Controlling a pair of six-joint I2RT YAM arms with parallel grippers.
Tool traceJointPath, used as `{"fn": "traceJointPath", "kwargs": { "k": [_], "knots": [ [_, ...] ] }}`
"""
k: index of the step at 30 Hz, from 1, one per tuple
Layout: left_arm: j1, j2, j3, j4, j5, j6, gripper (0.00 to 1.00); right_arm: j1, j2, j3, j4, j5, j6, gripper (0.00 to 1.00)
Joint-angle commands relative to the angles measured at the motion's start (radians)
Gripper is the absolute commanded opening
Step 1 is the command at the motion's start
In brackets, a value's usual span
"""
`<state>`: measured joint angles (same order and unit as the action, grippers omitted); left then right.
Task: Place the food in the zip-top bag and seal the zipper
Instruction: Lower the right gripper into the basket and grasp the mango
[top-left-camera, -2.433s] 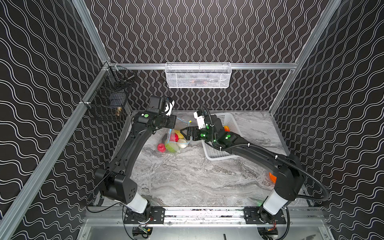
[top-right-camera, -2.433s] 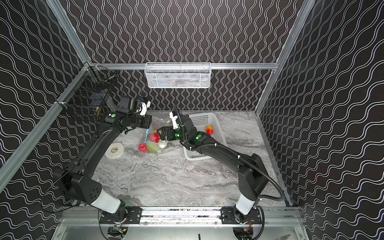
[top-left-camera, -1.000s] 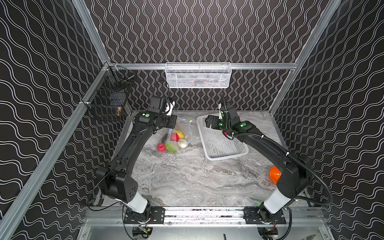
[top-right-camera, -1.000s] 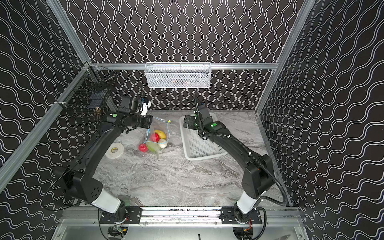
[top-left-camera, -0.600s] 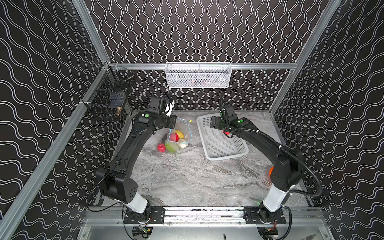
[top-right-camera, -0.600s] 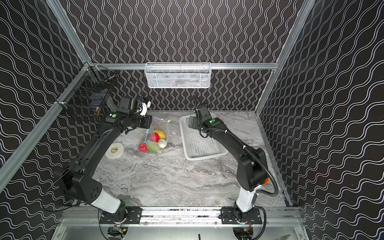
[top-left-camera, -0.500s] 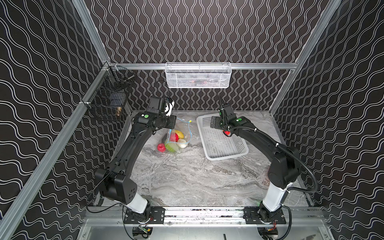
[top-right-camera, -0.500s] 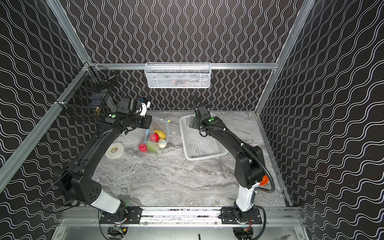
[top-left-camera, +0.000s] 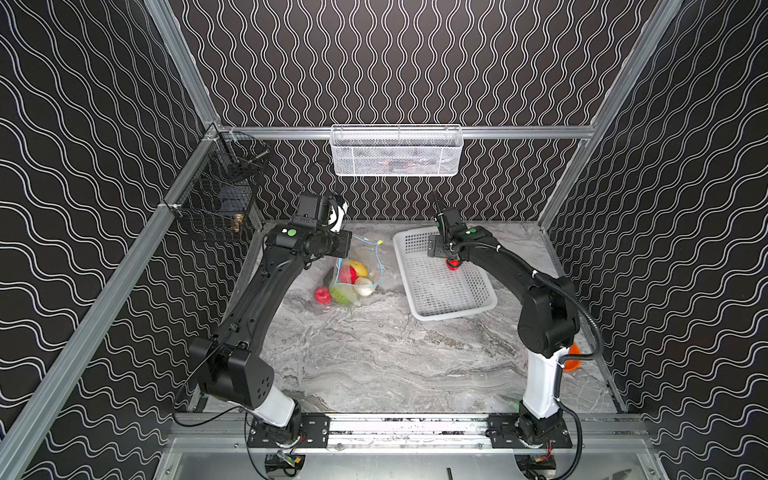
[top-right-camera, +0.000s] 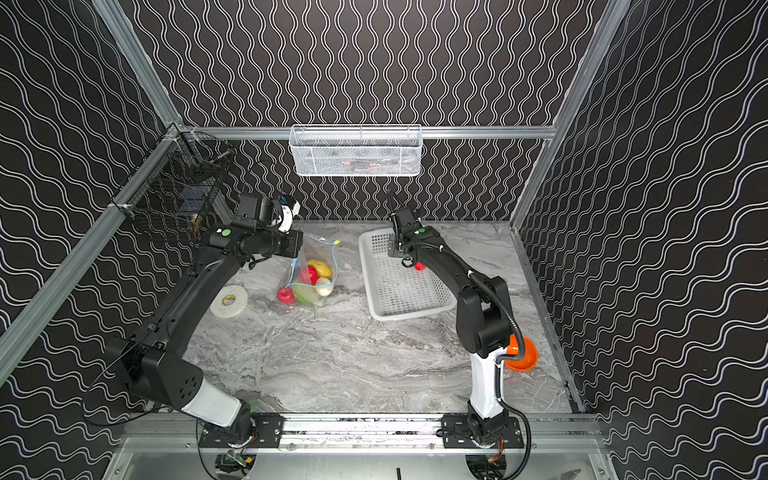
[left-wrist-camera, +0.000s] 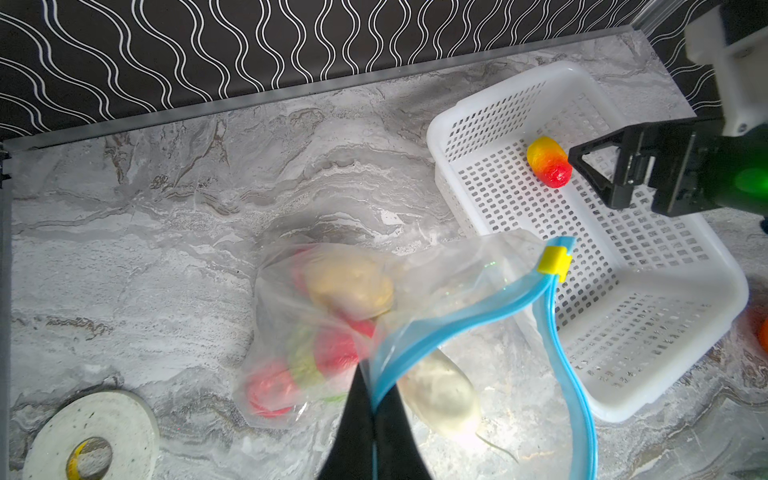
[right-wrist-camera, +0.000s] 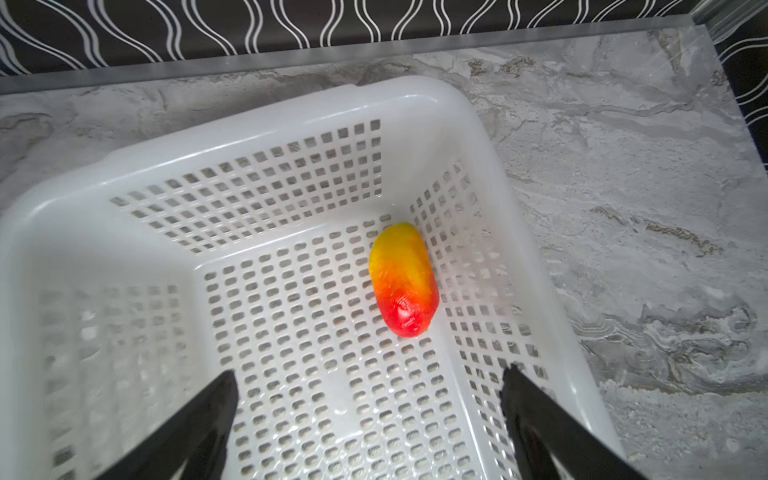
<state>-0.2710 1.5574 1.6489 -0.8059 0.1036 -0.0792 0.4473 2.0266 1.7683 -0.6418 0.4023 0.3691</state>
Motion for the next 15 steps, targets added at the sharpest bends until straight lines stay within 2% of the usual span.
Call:
{"fn": "traceJointPath", "kwargs": {
  "k": [1,15],
  "knots": [
    [0.004,-0.004,-0.001,0.016,0.001,-0.008,0.00,-0.005,0.032,0.031,-0.036,0.035,-0.012,0.99],
    [0.005,0.007,0.002,0.015,0.006,-0.010,0.00,-0.059,0.118,0.061,-0.032,0.027,-0.025,0.99]
  ]
}}
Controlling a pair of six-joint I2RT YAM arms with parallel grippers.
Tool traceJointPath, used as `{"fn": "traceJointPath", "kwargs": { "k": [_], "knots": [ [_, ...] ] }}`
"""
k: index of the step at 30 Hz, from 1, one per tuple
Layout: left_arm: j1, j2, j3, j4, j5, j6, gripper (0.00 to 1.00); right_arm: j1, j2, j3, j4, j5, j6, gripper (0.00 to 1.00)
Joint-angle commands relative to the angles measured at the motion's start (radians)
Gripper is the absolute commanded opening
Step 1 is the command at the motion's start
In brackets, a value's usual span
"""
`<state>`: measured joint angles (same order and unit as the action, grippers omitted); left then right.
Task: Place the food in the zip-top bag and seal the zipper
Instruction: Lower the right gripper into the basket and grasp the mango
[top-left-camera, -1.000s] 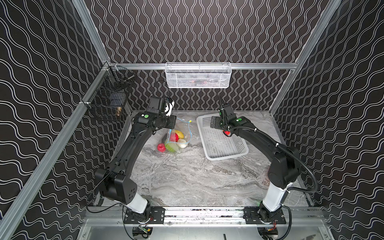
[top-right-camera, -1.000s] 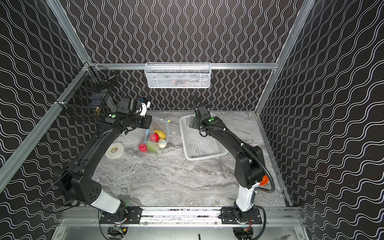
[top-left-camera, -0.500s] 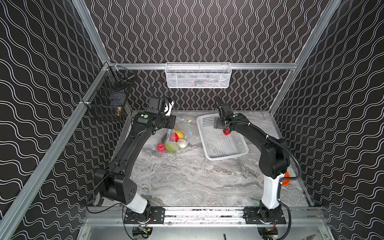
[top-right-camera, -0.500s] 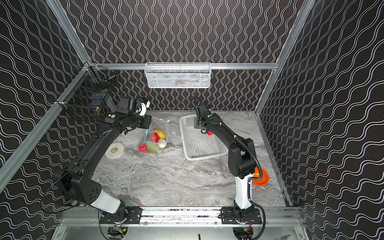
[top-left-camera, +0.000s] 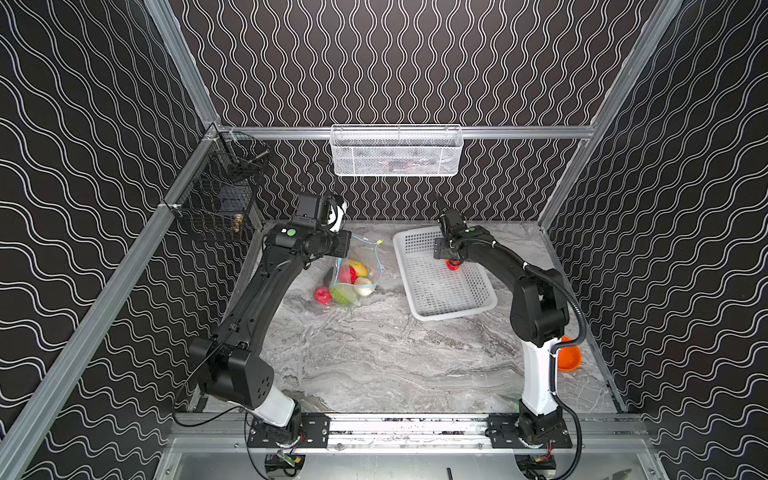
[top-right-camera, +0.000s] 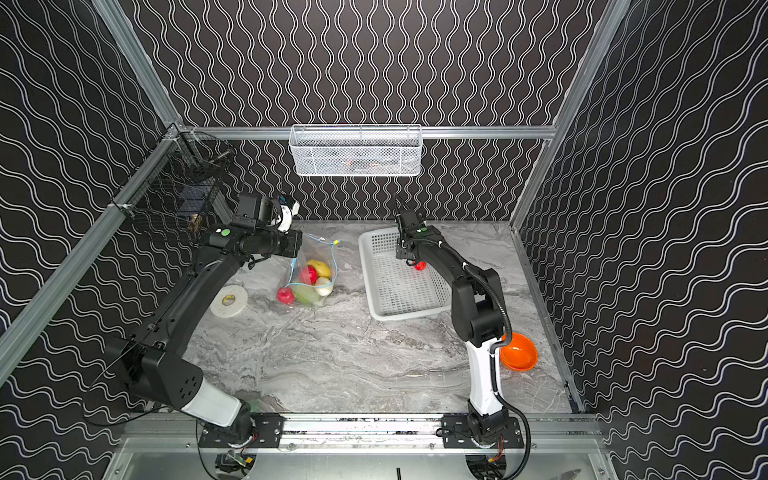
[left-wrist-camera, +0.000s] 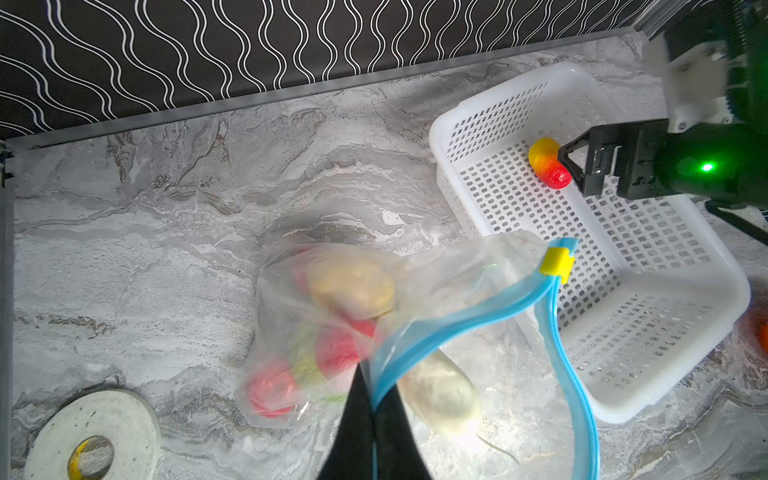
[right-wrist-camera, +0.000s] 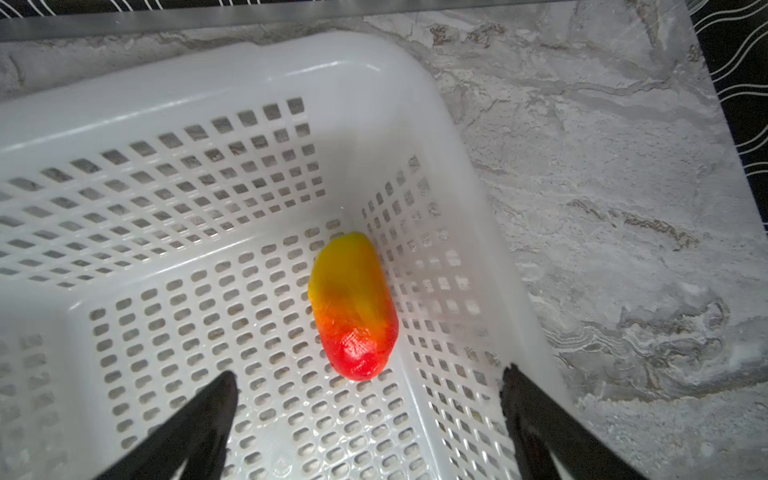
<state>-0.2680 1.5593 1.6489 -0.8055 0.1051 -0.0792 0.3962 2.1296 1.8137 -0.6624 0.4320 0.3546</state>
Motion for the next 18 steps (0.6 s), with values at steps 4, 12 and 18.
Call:
{"fn": "traceJointPath", "kwargs": {
  "k": [4,12,18],
  "knots": [
    [0.002,0.008,0.004,0.013,0.005,-0.010,0.00,-0.014,0.032,0.024,-0.004,-0.015,-0.019,0.99],
    [0.002,-0.001,-0.003,0.017,-0.001,-0.007,0.00,-0.017,0.058,0.039,0.009,-0.058,-0.014,0.97],
    [0.004,-0.004,-0.007,0.019,-0.004,-0.005,0.00,-0.018,0.098,0.064,0.000,-0.061,-0.014,0.91]
  ]
}}
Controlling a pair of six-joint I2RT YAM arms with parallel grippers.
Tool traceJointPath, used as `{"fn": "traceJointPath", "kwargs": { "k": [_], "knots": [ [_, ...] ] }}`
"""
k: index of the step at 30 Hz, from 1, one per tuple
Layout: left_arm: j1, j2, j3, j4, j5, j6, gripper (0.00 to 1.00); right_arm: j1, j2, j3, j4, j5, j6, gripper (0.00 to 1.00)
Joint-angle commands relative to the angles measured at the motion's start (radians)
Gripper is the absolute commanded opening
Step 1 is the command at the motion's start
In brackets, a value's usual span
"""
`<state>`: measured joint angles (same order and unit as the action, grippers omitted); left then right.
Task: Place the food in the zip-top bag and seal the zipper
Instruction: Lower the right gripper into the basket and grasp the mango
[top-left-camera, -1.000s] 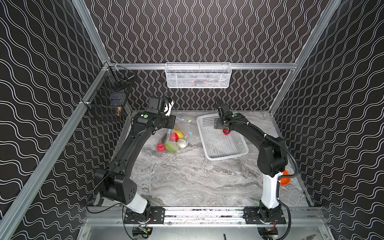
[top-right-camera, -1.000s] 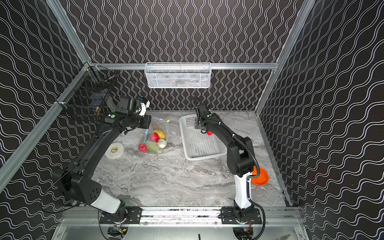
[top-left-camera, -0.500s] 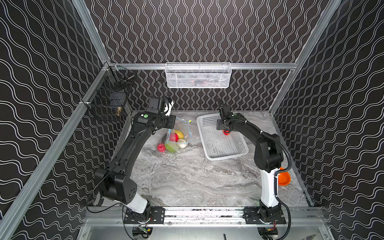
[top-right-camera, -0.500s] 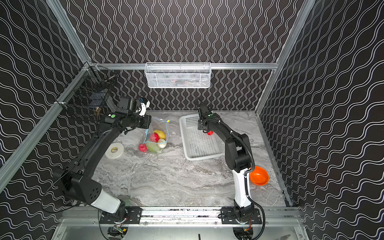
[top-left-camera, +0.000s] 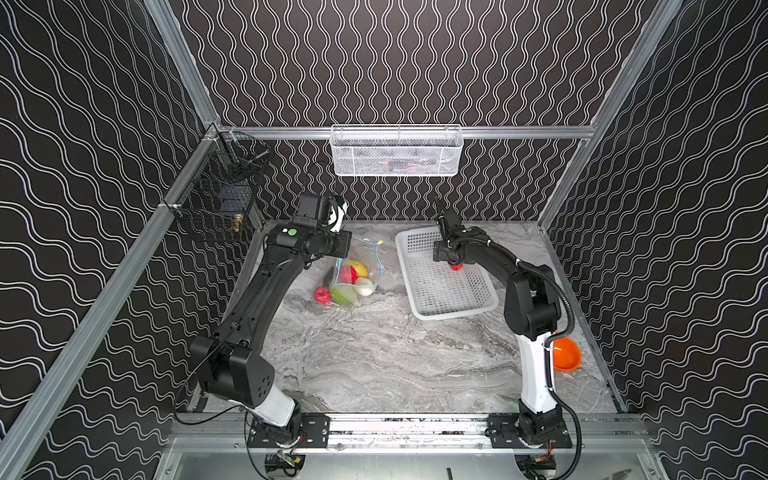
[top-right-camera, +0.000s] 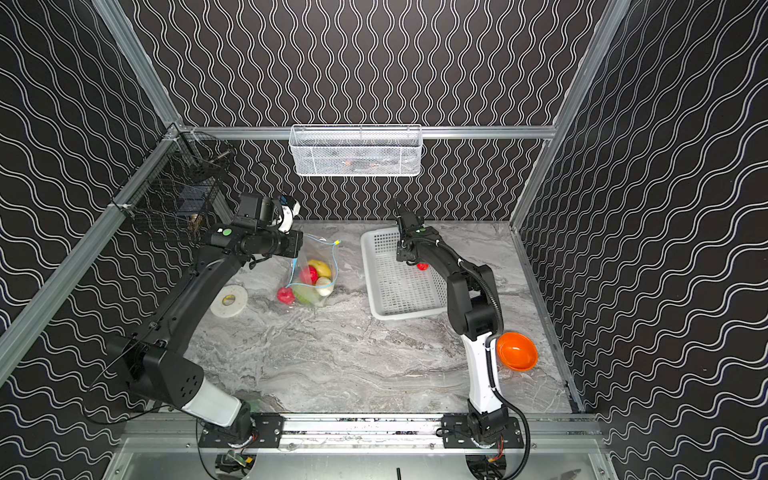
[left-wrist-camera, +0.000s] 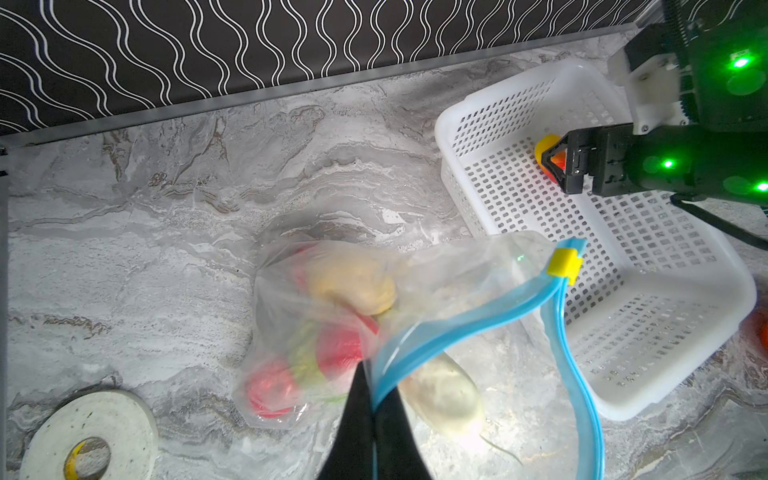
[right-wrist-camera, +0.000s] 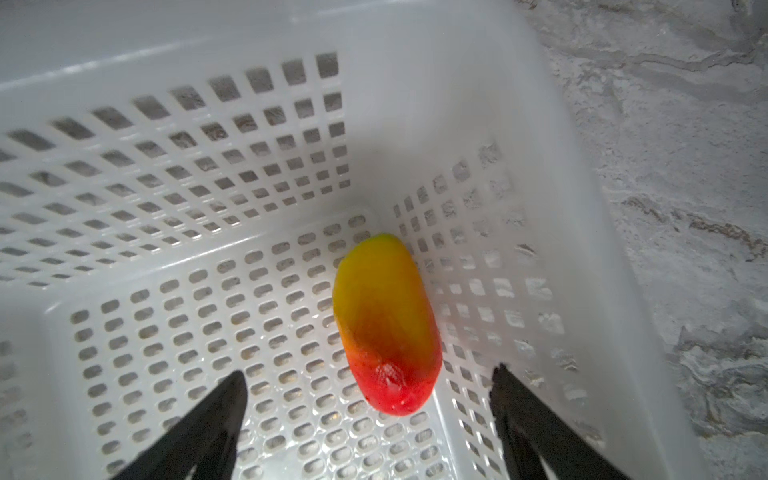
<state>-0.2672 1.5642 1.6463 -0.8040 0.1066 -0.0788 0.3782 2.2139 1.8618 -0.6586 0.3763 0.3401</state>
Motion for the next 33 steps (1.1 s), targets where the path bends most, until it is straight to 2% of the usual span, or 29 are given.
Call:
{"fn": "traceJointPath", "kwargs": {
  "k": [1,12,19,26,33],
  "knots": [
    [0.003,-0.009,-0.006,0.018,-0.005,-0.006,0.00,0.000,0.023,0.022,-0.007,-0.002,0.000,0.90],
    [0.006,-0.007,-0.003,0.016,-0.001,-0.007,0.00,-0.004,0.085,0.072,-0.028,0.006,-0.017,0.80],
    [0.007,-0.007,-0.002,0.016,0.001,-0.007,0.00,-0.008,0.139,0.136,-0.052,0.011,-0.038,0.64],
    [0.009,-0.011,-0.008,0.017,-0.004,-0.008,0.00,-0.010,0.138,0.132,-0.038,-0.004,-0.044,0.52],
    [0.009,-0.007,-0.003,0.016,0.005,-0.010,0.00,-0.012,0.133,0.117,-0.027,-0.007,-0.044,0.47]
  ]
}}
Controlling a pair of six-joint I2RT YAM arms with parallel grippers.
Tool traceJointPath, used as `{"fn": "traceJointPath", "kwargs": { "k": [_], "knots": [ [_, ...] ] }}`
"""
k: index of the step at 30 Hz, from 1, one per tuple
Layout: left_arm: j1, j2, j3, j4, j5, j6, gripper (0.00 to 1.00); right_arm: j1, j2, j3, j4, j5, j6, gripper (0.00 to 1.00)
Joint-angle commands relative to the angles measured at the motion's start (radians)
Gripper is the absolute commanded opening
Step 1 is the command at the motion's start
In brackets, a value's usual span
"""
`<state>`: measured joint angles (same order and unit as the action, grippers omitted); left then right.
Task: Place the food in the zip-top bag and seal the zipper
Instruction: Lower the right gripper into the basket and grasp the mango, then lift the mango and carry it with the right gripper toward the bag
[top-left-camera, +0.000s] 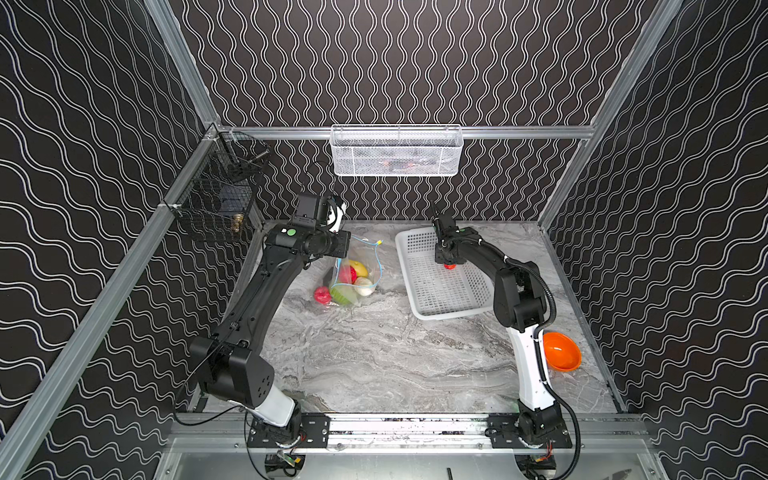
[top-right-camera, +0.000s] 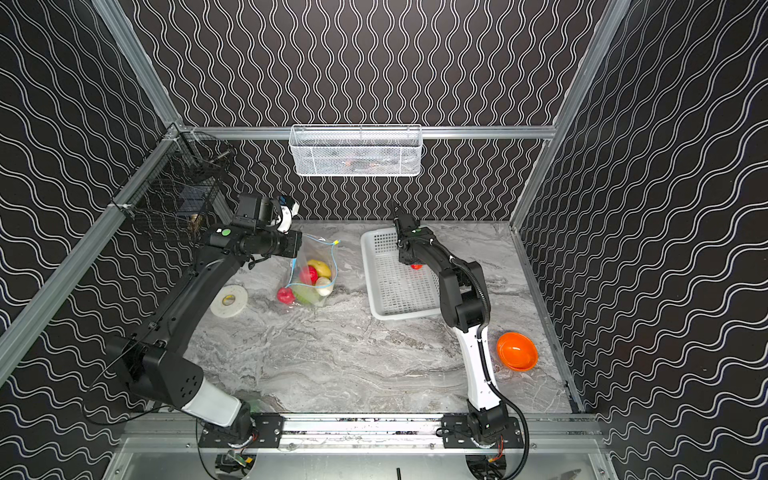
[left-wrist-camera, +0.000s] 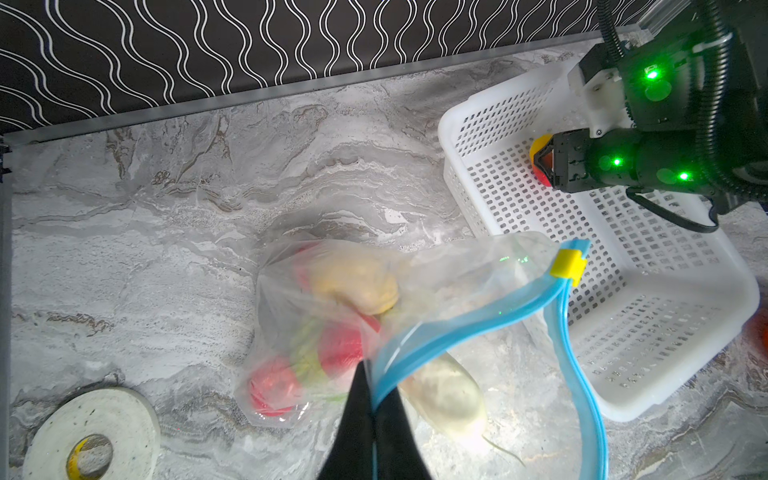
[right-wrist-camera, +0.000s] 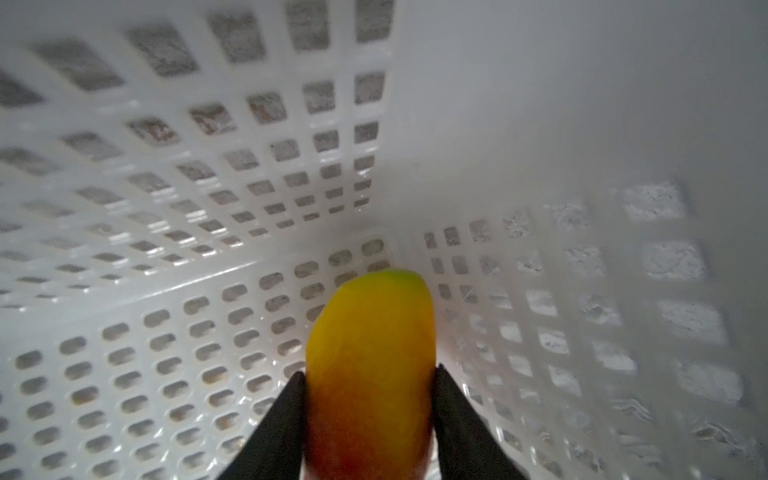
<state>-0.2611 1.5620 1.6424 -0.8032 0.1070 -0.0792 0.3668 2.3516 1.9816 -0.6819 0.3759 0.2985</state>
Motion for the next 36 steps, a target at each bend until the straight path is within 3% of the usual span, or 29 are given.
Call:
{"fn": "traceJointPath", "kwargs": {
  "k": [1,7,15,31,36],
  "knots": [
    [0.003,-0.006,-0.001,0.017,0.005,-0.010,0.00,-0.001,0.001,0.006,-0.011,-0.007,-0.002,0.44],
    [0.007,-0.012,-0.010,0.022,0.002,-0.008,0.00,-0.001,-0.011,0.007,-0.015,-0.014,0.002,0.38],
    [0.009,-0.009,-0.008,0.020,0.016,-0.016,0.00,-0.001,-0.157,-0.138,0.054,-0.023,0.070,0.32],
    [0.012,0.000,-0.001,0.018,0.025,-0.018,0.00,-0.001,-0.482,-0.396,0.204,-0.190,0.226,0.31],
    [0.013,-0.002,0.001,0.017,0.032,-0.013,0.00,0.002,-0.681,-0.637,0.465,-0.260,0.282,0.33]
  ]
}}
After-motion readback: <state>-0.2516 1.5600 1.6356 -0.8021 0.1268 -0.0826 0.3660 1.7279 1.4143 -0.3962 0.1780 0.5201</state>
